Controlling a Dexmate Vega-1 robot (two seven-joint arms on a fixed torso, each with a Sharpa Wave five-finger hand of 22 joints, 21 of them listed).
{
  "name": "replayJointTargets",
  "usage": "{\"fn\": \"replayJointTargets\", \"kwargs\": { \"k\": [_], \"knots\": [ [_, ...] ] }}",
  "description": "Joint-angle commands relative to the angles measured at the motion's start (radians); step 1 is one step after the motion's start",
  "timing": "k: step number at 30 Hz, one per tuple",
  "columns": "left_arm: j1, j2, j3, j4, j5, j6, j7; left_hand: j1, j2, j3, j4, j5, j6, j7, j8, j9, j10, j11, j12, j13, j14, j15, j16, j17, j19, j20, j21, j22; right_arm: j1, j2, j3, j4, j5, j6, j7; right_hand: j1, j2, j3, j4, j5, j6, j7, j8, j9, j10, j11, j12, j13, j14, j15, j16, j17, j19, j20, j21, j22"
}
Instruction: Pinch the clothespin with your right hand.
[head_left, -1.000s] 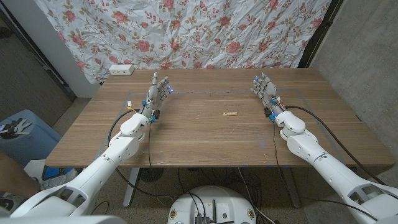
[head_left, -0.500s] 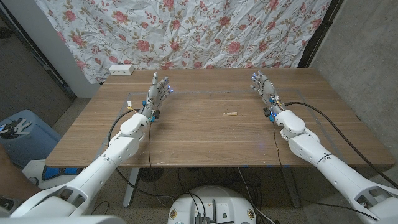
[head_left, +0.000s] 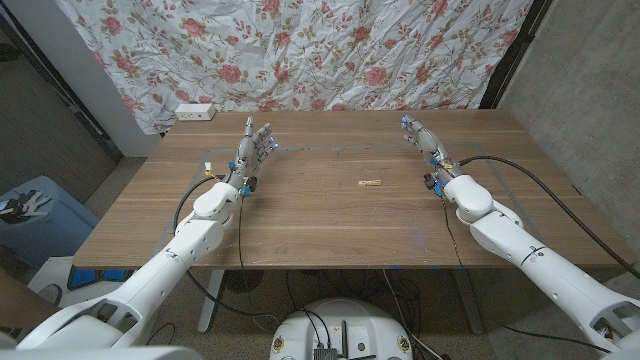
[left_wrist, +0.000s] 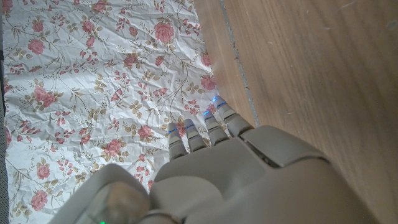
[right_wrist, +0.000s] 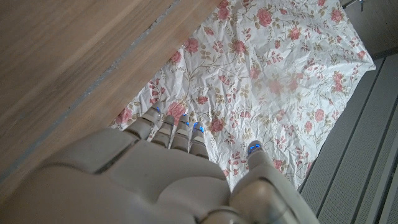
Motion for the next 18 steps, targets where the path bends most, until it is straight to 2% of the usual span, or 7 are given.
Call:
{"fn": "replayJointTargets", "kwargs": {
  "k": [1, 10, 11, 16, 18],
  "knots": [
    [0.0, 0.0, 0.0, -0.001, 0.0, 0.001, 0.0, 0.001, 0.006, 0.001, 0.006, 0.008, 0.0, -0.009, 0.006, 0.005, 0.002, -0.006, 0.006, 0.002, 0.009, -0.007, 0.005, 0.003, 0.006, -0.001, 0.007, 0.002, 0.005, -0.053, -0.03, -0.06, -0.165, -0.054, -0.056, 0.026, 0.015, 0.008, -0.02, 0.002, -0.007, -0.009, 0.001, 0.003, -0.004, -0.005, 0.005, 0.003, -0.018, -0.008, -0.006, -0.006, -0.028, 0.0, -0.005, 0.002],
    [0.0, 0.0, 0.0, -0.001, 0.0, 0.001, 0.0, 0.001, 0.005, 0.001, 0.006, 0.008, 0.0, -0.009, 0.006, 0.005, 0.002, -0.005, 0.006, 0.002, 0.009, -0.007, 0.005, 0.003, 0.006, -0.001, 0.007, 0.002, 0.016, -0.1, -0.054, -0.114, -0.294, -0.113, -0.066, 0.05, 0.008, 0.018, -0.046, 0.0, -0.024, -0.006, -0.001, 0.003, -0.015, -0.01, 0.003, 0.003, -0.04, -0.001, -0.013, -0.02, -0.066, 0.003, -0.003, 0.002],
    [0.0, 0.0, 0.0, -0.001, 0.0, 0.001, 0.0, 0.001, 0.005, 0.001, 0.006, 0.008, 0.001, -0.009, 0.006, 0.005, 0.003, -0.005, 0.006, 0.002, 0.009, -0.007, 0.005, 0.003, 0.006, -0.001, 0.007, 0.002, 0.015, -0.102, -0.054, -0.121, -0.307, -0.123, -0.073, 0.059, 0.004, 0.021, -0.058, 0.0, -0.029, -0.009, -0.001, 0.003, -0.025, -0.015, 0.001, 0.004, -0.045, 0.006, -0.013, -0.024, -0.072, 0.004, 0.0, 0.002],
    [0.0, 0.0, 0.0, -0.001, 0.0, 0.001, 0.0, 0.001, 0.005, 0.001, 0.006, 0.008, 0.001, -0.009, 0.006, 0.005, 0.003, -0.006, 0.006, 0.002, 0.009, -0.007, 0.005, 0.003, 0.006, -0.001, 0.007, 0.002, 0.01, -0.135, -0.061, -0.168, -0.374, -0.168, -0.072, 0.075, -0.003, 0.027, -0.075, 0.001, -0.033, -0.014, 0.002, 0.004, -0.021, -0.023, 0.005, 0.004, -0.05, 0.015, -0.012, -0.031, -0.077, 0.012, 0.003, 0.002],
    [0.0, 0.0, 0.0, -0.001, 0.0, 0.001, 0.0, 0.001, 0.005, 0.001, 0.006, 0.008, 0.001, -0.009, 0.006, 0.005, 0.003, -0.006, 0.006, 0.002, 0.009, -0.007, 0.005, 0.003, 0.007, -0.002, 0.007, 0.002, 0.01, -0.149, -0.064, -0.194, -0.398, -0.197, -0.064, 0.089, -0.012, 0.031, -0.09, 0.002, -0.038, -0.016, 0.003, 0.004, -0.023, -0.023, 0.005, 0.005, -0.06, 0.031, -0.014, -0.036, -0.086, 0.023, 0.003, 0.002]
  ]
}}
